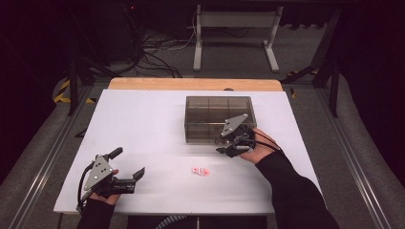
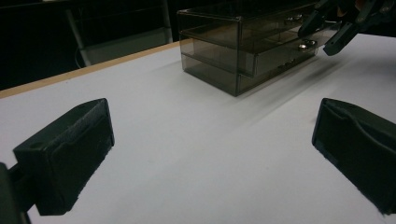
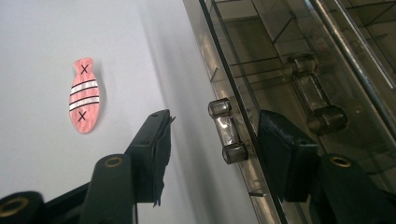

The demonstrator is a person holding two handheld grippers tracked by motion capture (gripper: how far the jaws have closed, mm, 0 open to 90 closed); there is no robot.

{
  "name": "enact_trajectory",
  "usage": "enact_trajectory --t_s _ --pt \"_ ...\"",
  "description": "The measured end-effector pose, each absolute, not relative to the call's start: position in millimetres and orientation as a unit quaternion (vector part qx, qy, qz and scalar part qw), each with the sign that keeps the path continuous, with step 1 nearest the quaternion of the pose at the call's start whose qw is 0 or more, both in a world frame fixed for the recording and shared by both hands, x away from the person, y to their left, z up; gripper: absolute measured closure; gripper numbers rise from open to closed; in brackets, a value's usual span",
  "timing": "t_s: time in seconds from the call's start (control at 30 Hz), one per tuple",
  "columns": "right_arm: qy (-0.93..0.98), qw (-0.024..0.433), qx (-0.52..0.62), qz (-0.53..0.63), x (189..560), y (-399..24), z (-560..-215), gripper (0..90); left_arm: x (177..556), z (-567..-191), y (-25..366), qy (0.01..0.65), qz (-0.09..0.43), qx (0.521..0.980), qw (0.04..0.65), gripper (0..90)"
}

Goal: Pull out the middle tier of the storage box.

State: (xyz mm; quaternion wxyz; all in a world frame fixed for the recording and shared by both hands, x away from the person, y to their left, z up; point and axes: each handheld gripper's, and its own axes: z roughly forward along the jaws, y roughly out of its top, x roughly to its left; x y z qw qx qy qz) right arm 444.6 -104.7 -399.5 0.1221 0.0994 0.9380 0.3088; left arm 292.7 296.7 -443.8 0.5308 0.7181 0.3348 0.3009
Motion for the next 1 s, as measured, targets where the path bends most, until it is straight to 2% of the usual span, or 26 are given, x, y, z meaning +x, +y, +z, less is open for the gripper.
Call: enact_trajectory --t_s 0.63,1.0 --pt "0.944 0.112 0.088 0.297 436 -105 -399 49.2 292 -444 297 0.336 0.3 0.716 0.533 0.0" --pt "0.949 0.12 0.08 0.282 429 -106 -402 60.1 292 -444 296 0.334 0.301 0.717 0.532 0.0"
